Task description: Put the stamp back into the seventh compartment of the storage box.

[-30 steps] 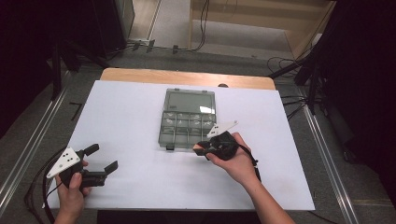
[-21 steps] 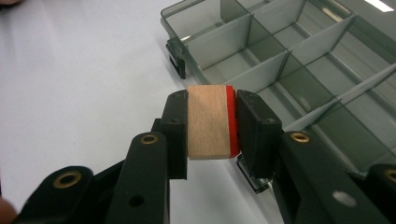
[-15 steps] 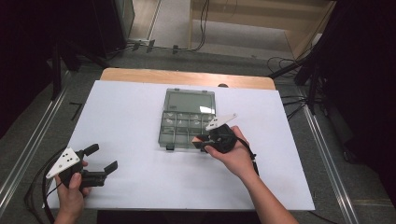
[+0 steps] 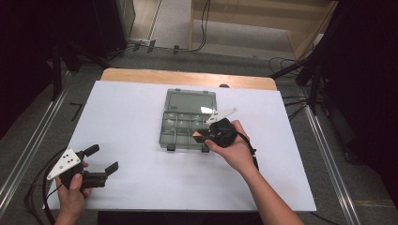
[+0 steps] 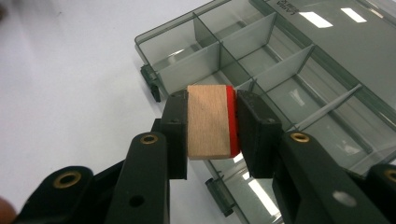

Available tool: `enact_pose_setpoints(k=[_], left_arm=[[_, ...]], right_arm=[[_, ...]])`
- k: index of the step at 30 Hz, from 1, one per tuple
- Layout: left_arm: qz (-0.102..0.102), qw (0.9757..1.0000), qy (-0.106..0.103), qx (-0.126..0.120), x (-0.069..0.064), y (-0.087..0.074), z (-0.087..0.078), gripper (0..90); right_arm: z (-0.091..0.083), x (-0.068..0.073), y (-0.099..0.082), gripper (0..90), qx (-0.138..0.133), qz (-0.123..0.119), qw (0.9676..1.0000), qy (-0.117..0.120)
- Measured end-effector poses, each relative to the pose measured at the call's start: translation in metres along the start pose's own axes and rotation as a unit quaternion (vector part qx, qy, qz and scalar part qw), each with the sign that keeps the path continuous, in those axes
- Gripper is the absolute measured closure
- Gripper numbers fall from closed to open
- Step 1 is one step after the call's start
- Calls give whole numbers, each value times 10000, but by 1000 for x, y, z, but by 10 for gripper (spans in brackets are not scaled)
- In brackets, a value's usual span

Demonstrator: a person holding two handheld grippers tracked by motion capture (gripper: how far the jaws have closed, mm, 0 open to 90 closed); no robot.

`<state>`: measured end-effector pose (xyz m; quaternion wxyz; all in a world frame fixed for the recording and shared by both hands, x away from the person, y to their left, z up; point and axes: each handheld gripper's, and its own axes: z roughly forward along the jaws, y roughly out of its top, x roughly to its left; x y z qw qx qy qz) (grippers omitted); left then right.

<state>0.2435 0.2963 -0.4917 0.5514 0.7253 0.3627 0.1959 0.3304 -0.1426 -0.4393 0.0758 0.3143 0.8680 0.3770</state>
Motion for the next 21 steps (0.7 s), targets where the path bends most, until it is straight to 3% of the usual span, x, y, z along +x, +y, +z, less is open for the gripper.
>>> enact_pose_setpoints(k=[21], left_arm=[[5,10000,12,-38,0,0,-1,0]], right_arm=[[23,-11,6,646,276,69,9995,-112]])
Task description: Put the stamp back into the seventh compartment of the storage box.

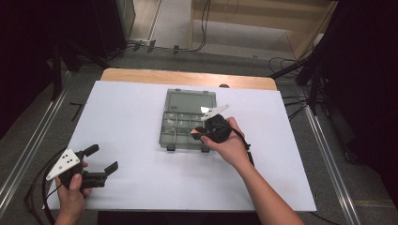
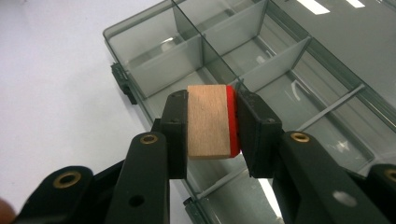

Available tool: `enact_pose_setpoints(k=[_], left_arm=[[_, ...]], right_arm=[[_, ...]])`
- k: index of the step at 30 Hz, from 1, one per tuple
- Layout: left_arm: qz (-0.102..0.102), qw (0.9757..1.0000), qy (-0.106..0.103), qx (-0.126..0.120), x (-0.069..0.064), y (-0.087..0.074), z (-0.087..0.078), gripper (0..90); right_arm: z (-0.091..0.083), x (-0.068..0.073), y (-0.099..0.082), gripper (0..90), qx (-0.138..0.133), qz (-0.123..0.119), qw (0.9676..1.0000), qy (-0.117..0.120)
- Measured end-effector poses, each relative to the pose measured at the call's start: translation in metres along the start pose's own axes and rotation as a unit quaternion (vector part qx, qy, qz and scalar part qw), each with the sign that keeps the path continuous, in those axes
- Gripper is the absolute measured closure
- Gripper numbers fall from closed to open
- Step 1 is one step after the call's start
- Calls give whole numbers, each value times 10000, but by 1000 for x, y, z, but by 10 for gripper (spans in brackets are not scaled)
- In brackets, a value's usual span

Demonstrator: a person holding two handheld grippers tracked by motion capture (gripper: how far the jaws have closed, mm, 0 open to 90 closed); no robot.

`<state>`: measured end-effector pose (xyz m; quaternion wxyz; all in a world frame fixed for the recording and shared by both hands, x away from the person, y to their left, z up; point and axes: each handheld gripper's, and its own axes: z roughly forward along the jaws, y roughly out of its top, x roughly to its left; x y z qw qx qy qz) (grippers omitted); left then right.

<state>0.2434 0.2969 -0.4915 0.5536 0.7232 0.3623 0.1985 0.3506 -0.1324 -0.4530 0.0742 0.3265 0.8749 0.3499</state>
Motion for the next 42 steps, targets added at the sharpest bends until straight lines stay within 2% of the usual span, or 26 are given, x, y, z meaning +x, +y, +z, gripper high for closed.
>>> enact_pose_setpoints(k=[15,20,23,24,25,27,28,29,30,33,37,40,42], left_arm=[[15,10000,3,1,0,0,1,0],[16,10000,20,-29,0,1,0,0],[60,10000,31,16,-1,1,1,0],[78,10000,37,27,-1,2,1,0],[108,9999,36,47,-2,2,2,0],[62,10000,4,32,-2,3,2,0],[-53,10000,-49,-25,-1,4,2,0],[-117,9999,-74,-56,-1,5,2,0],[-80,10000,-47,-35,-1,6,3,0],[-47,9999,-63,-77,-5,12,3,0],[92,9999,6,-48,-10,18,5,0],[41,10000,-42,-14,-9,21,7,0],[-6,10000,-65,13,-9,22,9,0]], right_arm=[[13,-4,-3,622,145,20,9998,-99],[9,-5,-3,427,39,91,9999,-112],[4,-6,-4,232,-173,283,9994,-57],[2,-6,-4,148,-186,283,9994,-30],[0,-6,-5,107,-257,286,9993,-21],[-5,-5,-8,96,-453,350,9983,-95],[-7,-5,-9,77,-506,375,9979,-140],[-9,-4,-10,25,-553,404,9975,-185],[-11,-4,-11,0,-587,408,9973,-175],[-17,-5,-17,0,-758,481,9956,-274],[-26,-6,-25,0,-961,578,9932,-318],[-34,-8,-31,0,-1098,660,9912,-336],[-38,-9,-34,0,-1142,650,9903,-461]])
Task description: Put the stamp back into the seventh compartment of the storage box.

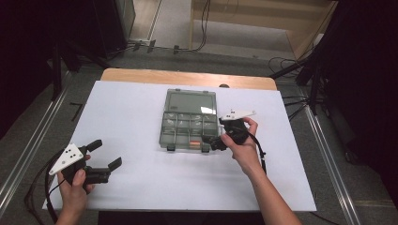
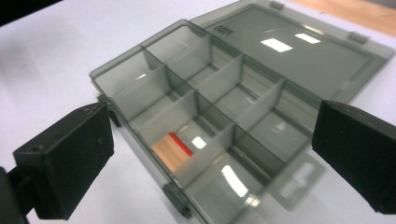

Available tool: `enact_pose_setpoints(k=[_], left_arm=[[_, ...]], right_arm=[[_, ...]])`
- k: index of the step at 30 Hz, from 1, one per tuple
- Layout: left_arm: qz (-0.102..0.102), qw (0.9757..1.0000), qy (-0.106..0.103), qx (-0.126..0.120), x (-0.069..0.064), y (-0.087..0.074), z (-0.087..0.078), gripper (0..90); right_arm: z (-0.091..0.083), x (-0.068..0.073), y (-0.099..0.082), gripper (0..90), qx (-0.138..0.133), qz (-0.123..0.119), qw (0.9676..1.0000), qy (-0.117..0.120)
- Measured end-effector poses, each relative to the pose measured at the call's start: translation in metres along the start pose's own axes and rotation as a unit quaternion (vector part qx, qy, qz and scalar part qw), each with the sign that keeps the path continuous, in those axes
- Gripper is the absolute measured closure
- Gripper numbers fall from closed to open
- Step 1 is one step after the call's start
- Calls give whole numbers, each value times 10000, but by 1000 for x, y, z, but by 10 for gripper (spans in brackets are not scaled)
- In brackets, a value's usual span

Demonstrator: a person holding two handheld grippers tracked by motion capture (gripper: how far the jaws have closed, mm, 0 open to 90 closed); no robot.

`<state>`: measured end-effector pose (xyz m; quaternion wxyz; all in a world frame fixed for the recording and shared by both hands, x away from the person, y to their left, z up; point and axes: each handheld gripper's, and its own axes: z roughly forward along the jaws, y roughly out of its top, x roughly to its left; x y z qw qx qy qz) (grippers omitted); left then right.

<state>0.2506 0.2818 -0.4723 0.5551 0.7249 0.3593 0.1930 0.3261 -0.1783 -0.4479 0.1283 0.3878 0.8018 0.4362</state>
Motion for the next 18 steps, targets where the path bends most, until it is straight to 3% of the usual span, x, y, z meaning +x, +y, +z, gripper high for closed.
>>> enact_pose_setpoints(k=[4,9,18], left_arm=[[-14,10000,31,55,-1,4,4,0],[96,9999,22,124,-8,12,12,0],[182,9997,-110,108,-17,25,27,0]], right_arm=[[-7,-1,-4,0,0,-151,9998,-152],[-14,-4,-10,0,-68,-203,9996,-174],[-21,-14,-19,0,-143,-58,9997,-195]])
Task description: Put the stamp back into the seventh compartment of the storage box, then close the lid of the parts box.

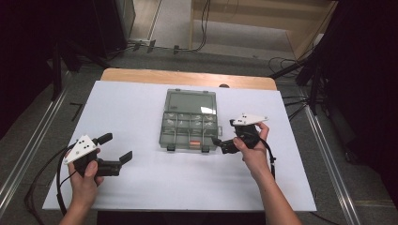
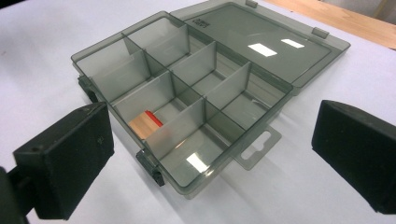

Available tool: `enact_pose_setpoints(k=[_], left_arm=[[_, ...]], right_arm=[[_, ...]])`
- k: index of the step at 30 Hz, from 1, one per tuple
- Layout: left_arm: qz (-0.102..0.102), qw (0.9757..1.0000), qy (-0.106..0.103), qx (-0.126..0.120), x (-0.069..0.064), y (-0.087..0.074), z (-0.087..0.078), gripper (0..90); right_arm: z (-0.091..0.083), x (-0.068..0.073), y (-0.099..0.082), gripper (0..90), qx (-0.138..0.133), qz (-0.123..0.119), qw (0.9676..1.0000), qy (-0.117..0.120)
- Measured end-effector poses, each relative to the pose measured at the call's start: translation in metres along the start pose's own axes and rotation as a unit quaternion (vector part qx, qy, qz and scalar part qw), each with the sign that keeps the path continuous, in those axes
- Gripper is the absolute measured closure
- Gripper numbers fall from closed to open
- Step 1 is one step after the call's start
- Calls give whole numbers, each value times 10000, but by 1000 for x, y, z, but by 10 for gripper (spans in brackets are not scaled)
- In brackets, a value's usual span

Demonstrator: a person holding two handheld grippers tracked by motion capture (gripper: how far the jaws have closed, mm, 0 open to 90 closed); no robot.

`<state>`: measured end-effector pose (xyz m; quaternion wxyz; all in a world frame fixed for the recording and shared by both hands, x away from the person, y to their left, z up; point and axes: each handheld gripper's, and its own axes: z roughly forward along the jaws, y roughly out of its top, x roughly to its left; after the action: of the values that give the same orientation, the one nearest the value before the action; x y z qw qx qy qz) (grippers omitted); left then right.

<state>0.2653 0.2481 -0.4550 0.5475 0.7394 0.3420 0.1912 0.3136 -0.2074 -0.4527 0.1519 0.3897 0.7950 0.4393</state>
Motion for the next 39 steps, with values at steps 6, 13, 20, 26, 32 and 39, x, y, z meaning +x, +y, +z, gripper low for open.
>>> enact_pose_setpoints(k=[6,13,20,26,32,39], left_arm=[[103,9997,-203,70,-4,9,12,0],[143,9995,-282,86,-8,17,27,0],[163,9990,-372,170,-12,23,47,0],[152,9989,-422,137,-11,28,61,0],[79,9986,-499,160,-4,35,73,0],[2,9985,-529,173,3,42,88,0]], right_arm=[[-5,-5,-3,0,17,54,9999,-83],[-8,-12,-9,0,42,143,9998,-116],[-8,-15,-9,0,44,128,9998,-116],[-4,-15,-9,0,-43,229,9997,21],[2,-14,-8,0,-44,232,9997,-15],[9,-13,-6,0,-2,279,9996,-33]])
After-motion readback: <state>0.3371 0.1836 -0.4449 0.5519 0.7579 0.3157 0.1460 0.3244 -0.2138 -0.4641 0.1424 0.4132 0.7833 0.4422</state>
